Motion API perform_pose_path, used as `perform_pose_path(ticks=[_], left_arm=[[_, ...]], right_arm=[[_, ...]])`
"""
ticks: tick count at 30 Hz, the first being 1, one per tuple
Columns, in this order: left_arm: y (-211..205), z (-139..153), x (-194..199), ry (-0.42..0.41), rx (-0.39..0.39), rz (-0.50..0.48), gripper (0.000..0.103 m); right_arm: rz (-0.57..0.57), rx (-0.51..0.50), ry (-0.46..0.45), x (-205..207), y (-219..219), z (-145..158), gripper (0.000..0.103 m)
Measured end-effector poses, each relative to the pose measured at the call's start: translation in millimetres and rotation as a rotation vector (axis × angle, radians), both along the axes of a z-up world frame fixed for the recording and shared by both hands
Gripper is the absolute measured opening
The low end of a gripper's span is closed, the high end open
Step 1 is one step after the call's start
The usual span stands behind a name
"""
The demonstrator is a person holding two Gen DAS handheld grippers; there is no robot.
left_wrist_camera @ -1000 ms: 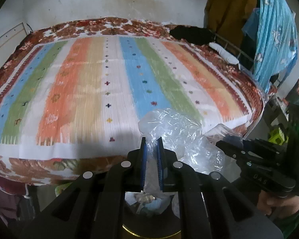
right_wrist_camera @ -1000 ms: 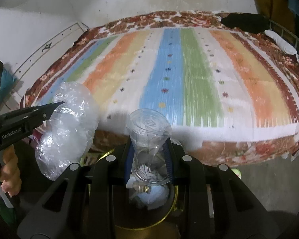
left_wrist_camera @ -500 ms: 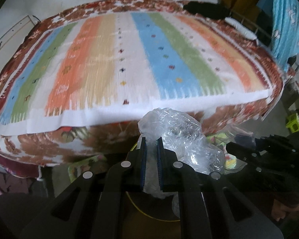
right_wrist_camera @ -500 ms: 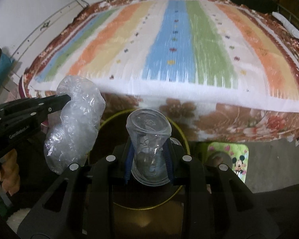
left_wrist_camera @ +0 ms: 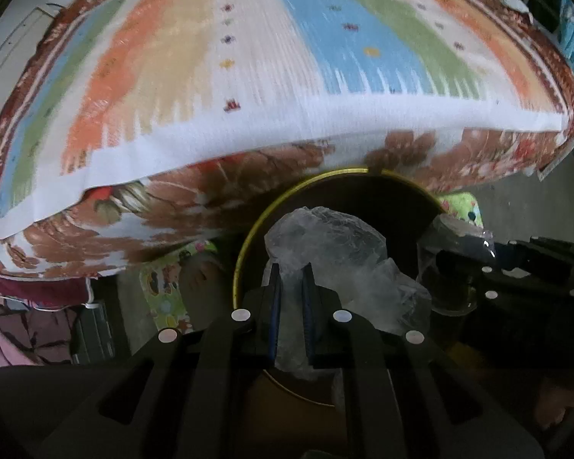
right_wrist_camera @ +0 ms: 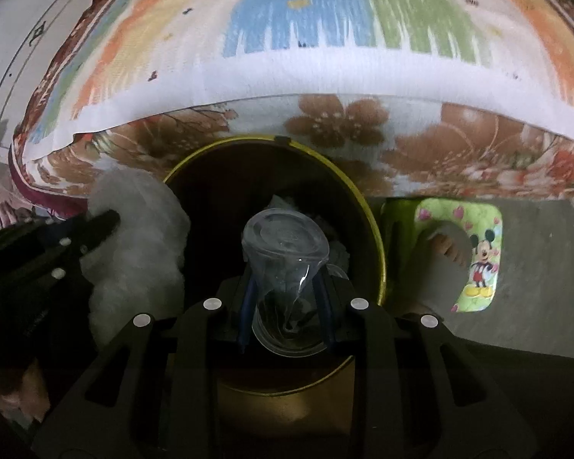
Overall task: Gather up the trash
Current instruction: 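Open both grippers over the bin to drop the bag and cup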
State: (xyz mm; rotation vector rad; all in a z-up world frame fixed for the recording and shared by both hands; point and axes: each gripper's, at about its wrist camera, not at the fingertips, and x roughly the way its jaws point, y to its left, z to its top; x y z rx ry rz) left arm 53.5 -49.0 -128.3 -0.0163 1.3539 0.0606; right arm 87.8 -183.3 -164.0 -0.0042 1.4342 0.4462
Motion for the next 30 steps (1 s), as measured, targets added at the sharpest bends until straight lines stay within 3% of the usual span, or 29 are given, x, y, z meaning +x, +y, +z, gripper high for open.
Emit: perform_pose_path(ticks=[6,8,9,10,14,26,30], left_arm=[[-1,-3,4,0.017,0.005,-0.013,0.013],[-2,-5,7,0.033,-0.008,-0.012,0.025],[-1,-6,9,0.037,-0.022,-0.007,0.043],[0,-4,11,0.032,-0.036,0.005,0.049],[10,5,14,-0.005,-0.068,0.055,0.053],[26,36,-1,-0.089,-0.21,0.09,0.066],[31,55,-14,-0.14,-0.194,0.06,0.076]], right_arm=[[-0.015,-0.002,0.013,11,0,-5,0.028],[-0.026,0.001,0.03,16,0,-9,0.029],[-0.041,0.013,0.04,19,0,-10,0.04],[-0.054,0.019,0.038,22,0,-11,0.05],[-0.095,0.041,0.017,30,-5,-5,0.06],[-0.072,0.02,-0.08,13,-7,22,0.063],[-0.005,0.032,-0.165,-6,-8,50,0.069]])
